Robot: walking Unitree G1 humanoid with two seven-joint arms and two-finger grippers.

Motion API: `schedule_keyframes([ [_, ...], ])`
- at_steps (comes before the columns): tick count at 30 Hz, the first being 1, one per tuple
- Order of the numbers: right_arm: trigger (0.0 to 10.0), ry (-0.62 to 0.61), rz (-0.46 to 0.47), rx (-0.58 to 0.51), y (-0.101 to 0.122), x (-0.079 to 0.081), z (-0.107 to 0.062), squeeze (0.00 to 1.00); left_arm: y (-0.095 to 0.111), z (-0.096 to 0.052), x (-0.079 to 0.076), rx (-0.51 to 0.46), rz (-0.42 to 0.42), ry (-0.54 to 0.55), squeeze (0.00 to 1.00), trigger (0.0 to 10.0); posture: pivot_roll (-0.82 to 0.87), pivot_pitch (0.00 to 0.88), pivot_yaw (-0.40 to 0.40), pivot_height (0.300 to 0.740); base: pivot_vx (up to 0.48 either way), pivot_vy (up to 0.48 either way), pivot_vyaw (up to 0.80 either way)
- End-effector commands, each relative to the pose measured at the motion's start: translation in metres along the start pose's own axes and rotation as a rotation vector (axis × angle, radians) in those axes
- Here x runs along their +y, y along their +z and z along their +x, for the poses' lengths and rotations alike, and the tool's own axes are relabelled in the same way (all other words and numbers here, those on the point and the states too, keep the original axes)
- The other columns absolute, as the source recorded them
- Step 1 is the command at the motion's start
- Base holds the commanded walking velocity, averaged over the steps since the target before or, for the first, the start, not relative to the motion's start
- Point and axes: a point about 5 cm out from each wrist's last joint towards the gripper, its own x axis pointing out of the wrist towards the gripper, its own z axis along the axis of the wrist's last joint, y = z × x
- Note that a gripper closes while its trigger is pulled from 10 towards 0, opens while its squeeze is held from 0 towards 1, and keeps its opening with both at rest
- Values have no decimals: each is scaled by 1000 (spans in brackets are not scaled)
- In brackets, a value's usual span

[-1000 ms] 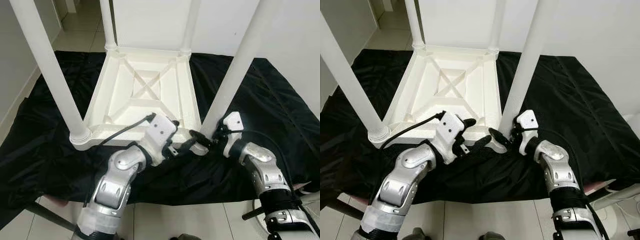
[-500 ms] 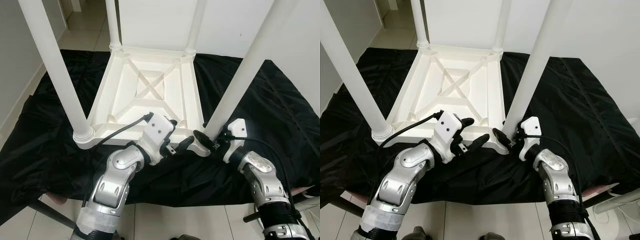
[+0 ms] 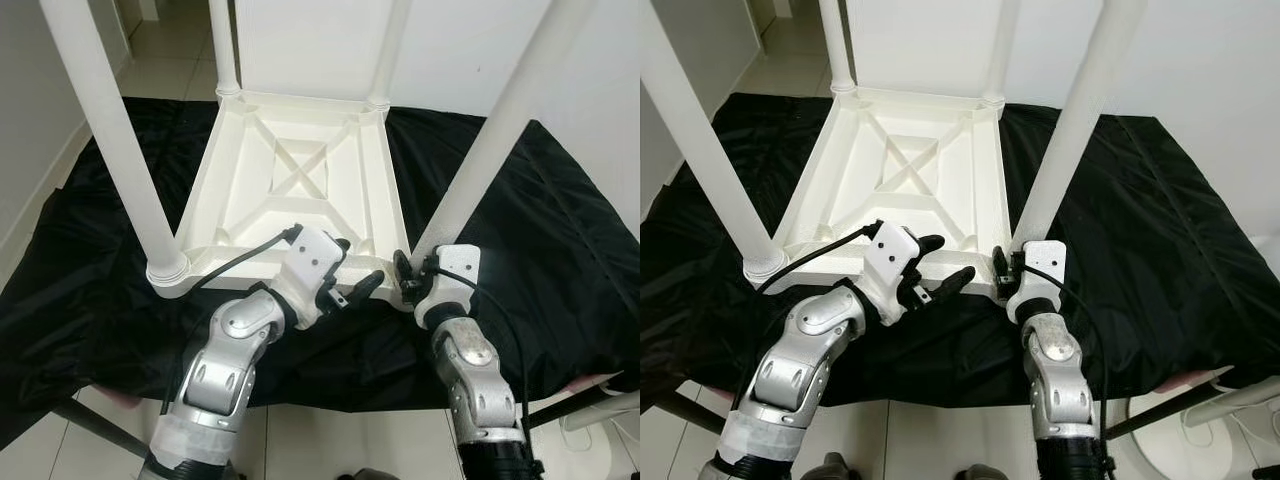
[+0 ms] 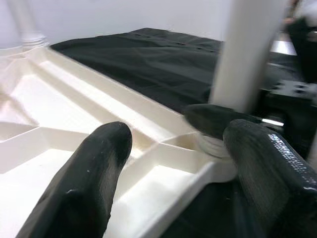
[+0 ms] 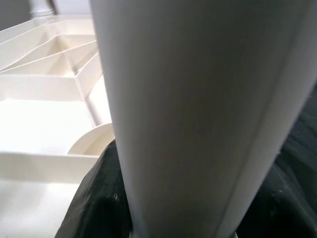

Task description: Building children table

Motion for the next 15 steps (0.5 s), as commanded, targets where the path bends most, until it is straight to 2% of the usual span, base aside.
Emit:
schedule_keyframes([
  [1,10000,-65,-14,80,-15,-2,-6,0,-1,-1,2,5,-8,84,0,10000,-71,67,-34,740,0,0,0],
  [5,10000,-61,-27,81,-12,5,-7,0,-1,-3,3,12,-1,80,0,10000,-69,69,-38,740,0,0,0],
  [6,10000,-24,-8,69,-11,6,-8,459,-2,-3,3,13,0,83,0,10000,-67,68,-41,740,0,0,0],
  [7,10000,-3,7,64,-9,6,-9,1000,-2,-3,4,15,0,86,0,10000,-67,68,-41,740,0,0,0],
  [10,10000,21,15,49,-7,6,-10,1000,-2,-3,4,14,1,88,0,10000,-69,63,-41,740,0,0,0],
  [15,10000,74,-33,-1,-1,-6,-13,1000,-1,0,5,6,6,94,0,10000,-75,50,-45,740,0,0,0],
])
